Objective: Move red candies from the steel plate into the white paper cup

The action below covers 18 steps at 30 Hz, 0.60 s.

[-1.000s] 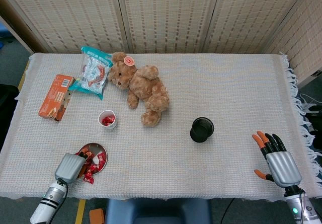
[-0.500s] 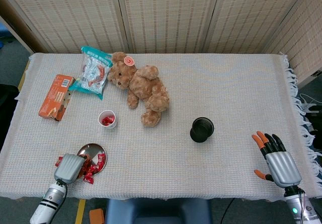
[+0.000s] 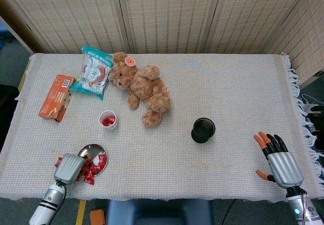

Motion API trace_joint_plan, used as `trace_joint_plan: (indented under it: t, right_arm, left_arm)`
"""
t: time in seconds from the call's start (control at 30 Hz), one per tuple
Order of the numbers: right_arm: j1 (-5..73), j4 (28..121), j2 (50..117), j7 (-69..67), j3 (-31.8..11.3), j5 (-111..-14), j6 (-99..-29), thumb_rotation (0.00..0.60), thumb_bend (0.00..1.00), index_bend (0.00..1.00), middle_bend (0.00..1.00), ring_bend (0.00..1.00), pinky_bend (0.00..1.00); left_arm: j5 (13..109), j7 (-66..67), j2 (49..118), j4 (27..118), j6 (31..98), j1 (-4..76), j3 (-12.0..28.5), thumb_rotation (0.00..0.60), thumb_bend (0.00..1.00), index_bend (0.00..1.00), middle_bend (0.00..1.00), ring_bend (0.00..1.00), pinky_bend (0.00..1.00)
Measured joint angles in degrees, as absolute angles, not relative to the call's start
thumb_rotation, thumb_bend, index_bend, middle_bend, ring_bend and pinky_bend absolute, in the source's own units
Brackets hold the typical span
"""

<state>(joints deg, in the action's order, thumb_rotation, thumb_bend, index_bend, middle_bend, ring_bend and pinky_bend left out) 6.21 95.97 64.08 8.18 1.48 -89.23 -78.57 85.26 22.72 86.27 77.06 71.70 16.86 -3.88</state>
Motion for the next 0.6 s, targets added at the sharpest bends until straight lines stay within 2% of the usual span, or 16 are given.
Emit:
trace_joint_plan:
  t: [0.33, 0.6]
  right_arm:
    - [6.29, 95.91, 64.16, 8.34, 1.36, -88.86, -78.36, 0.6, 0.01, 0.0, 0.0, 0.0, 0.0]
    - [6.41, 95.7, 64.2, 8.34, 1.02, -88.15, -78.16, 0.6, 0.01, 0.0, 0.0, 0.0, 0.0]
  left_arm:
    - [85.1, 20.73, 84.48, 78.45, 71.0, 17.12, -3.14, 0.6, 0.52, 0.66, 0.77, 0.85, 1.0]
    - [84.54, 18.34, 81.25, 81.25, 71.38, 18.86, 0.45, 0.6, 0.52, 0.67, 0.77, 0.85, 1.0]
